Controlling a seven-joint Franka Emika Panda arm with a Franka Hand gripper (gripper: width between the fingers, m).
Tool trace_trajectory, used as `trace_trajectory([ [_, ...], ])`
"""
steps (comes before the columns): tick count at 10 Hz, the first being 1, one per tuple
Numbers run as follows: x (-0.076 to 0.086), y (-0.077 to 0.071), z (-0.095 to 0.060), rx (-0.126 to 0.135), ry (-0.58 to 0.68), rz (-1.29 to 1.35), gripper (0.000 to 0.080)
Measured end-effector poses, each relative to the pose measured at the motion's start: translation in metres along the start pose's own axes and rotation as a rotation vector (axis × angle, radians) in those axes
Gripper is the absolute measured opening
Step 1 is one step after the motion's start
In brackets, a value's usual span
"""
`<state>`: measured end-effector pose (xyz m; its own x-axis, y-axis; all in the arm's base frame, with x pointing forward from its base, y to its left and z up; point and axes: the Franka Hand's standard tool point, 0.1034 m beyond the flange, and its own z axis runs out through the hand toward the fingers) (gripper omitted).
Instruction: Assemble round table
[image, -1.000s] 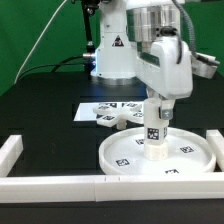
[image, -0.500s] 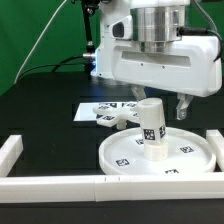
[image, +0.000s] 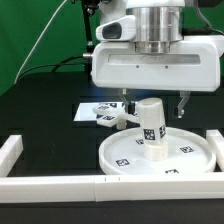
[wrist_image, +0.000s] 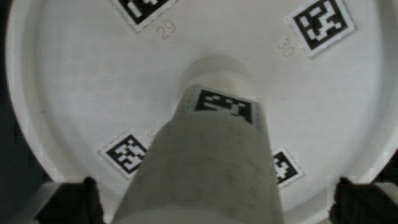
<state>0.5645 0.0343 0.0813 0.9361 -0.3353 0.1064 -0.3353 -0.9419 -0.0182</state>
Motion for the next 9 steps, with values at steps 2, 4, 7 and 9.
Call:
trace_trajectory([
  [2, 0.0, 0.0001, 0.0002, 0.001, 0.0, 0.059, 0.0449],
  [4, -0.0006, -0.0004, 0.0008, 0.004, -0.002, 0.203, 0.0404],
  [7, -0.0029, -0.0029, 0.0017, 0.002, -0.004, 0.513, 0.0404],
  [9, -0.0042, -0.0022, 0.0025, 0.021, -0.017, 0.804, 0.0404],
])
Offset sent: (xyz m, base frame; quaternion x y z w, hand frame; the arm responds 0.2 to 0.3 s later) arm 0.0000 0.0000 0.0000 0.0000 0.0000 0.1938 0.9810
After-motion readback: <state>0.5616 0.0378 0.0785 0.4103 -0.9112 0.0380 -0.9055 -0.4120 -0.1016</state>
